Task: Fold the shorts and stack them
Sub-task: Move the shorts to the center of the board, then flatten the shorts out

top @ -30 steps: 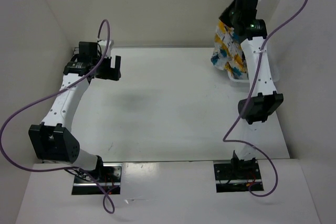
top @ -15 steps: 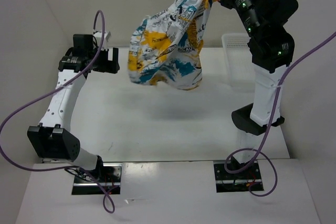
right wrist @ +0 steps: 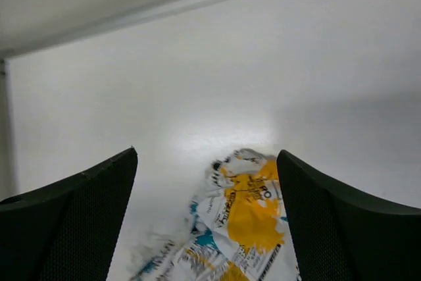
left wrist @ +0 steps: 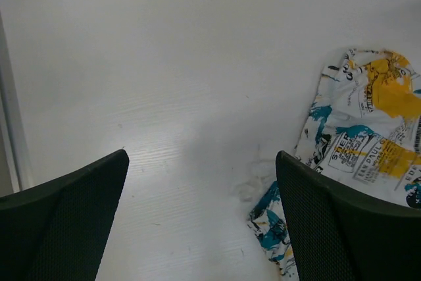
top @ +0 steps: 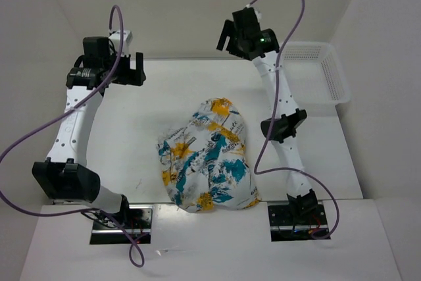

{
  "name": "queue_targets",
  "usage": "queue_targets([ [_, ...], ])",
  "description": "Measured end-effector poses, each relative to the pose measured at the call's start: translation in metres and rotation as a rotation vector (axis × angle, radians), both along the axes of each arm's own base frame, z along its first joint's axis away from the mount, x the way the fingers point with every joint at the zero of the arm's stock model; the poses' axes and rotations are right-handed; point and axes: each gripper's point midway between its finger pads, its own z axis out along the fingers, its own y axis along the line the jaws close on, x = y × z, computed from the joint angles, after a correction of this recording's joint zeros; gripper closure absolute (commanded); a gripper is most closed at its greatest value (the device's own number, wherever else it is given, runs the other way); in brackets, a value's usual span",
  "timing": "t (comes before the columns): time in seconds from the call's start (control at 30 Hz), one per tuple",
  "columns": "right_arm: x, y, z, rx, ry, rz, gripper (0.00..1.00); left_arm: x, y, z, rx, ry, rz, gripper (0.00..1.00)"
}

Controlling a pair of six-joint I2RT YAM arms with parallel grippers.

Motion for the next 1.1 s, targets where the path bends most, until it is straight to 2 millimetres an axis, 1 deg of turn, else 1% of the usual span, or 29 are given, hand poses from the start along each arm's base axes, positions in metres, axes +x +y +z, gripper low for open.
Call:
queue_targets([
  [0.03, -0.001, 0.000, -0.024, -0.033, 0.061, -0.005, 0.09, -0.001, -0.003, -0.006, -0.010, 0.005, -0.014, 0.01],
  [0.07, -0.004, 0.000, -0.038, -0.056, 0.100, -0.008, 0.09, -0.004, -0.006, -0.013, -0.020, 0.014, -0.028, 0.01],
  [0.1, -0.007, -0.001, -0.043, -0.071, 0.122, -0.010, 0.09, -0.009, -0.009, -0.022, -0.030, 0.033, -0.044, 0.02],
  [0.13, -0.010, -0.002, -0.040, -0.077, 0.122, -0.014, 0.09, -0.016, -0.014, -0.034, -0.042, 0.063, -0.061, 0.04],
  [0.2, -0.017, -0.003, -0.020, -0.070, 0.085, -0.018, 0.09, -0.029, -0.022, -0.060, -0.065, 0.116, -0.093, 0.04],
  [0.3, -0.034, -0.014, 0.020, -0.064, 0.017, -0.043, 0.09, -0.049, -0.032, -0.100, -0.098, 0.219, -0.134, 0.04],
  [0.37, -0.051, -0.027, 0.043, -0.081, -0.005, -0.075, 0.07, -0.064, -0.037, -0.126, -0.114, 0.291, -0.149, 0.04],
  [0.43, -0.077, -0.044, 0.057, -0.125, -0.004, -0.124, 0.07, -0.079, -0.039, -0.150, -0.121, 0.356, -0.154, 0.04],
  [0.47, -0.090, -0.052, 0.062, -0.145, -0.007, -0.149, 0.07, -0.086, -0.040, -0.160, -0.125, 0.380, -0.157, 0.05],
  [0.53, -0.121, -0.063, 0.057, -0.200, 0.015, -0.177, 0.07, -0.098, -0.043, -0.178, -0.137, 0.424, -0.168, 0.06],
  [0.57, -0.135, -0.068, 0.051, -0.219, 0.024, -0.184, 0.07, -0.102, -0.046, -0.185, -0.140, 0.437, -0.177, 0.08],
  [0.6, -0.149, -0.072, 0.038, -0.229, 0.037, -0.179, 0.07, -0.106, -0.050, -0.192, -0.144, 0.446, -0.191, 0.08],
  [0.63, -0.164, -0.076, 0.025, -0.243, 0.063, -0.169, 0.07, -0.111, -0.055, -0.199, -0.147, 0.457, -0.207, 0.12],
  [0.73, -0.190, -0.089, -0.011, -0.234, 0.114, -0.160, 0.04, -0.123, -0.072, -0.220, -0.152, 0.494, -0.267, 0.18],
  [0.77, -0.195, -0.092, -0.020, -0.225, 0.130, -0.159, 0.04, -0.125, -0.077, -0.225, -0.151, 0.505, -0.283, 0.27],
  [0.83, -0.196, -0.093, -0.032, -0.205, 0.141, -0.161, 0.03, -0.125, -0.086, -0.235, -0.150, 0.516, -0.313, 0.35],
  [0.87, -0.194, -0.091, -0.035, -0.192, 0.142, -0.158, 0.03, -0.124, -0.089, -0.240, -0.150, 0.521, -0.322, 0.38],
  [0.9, -0.192, -0.088, -0.037, -0.182, 0.139, -0.152, 0.03, -0.122, -0.091, -0.244, -0.150, 0.527, -0.326, 0.44],
  [1.0, -0.186, -0.080, -0.037, -0.147, 0.111, -0.140, 0.02, -0.119, -0.092, -0.259, -0.153, 0.555, -0.326, 0.56],
  [1.03, -0.185, -0.079, -0.035, -0.136, 0.099, -0.137, 0.02, -0.119, -0.093, -0.266, -0.155, 0.572, -0.328, 0.67],
  [1.1, -0.184, -0.076, -0.031, -0.114, 0.077, -0.128, 0.02, -0.120, -0.093, -0.275, -0.158, 0.599, -0.324, 0.77],
])
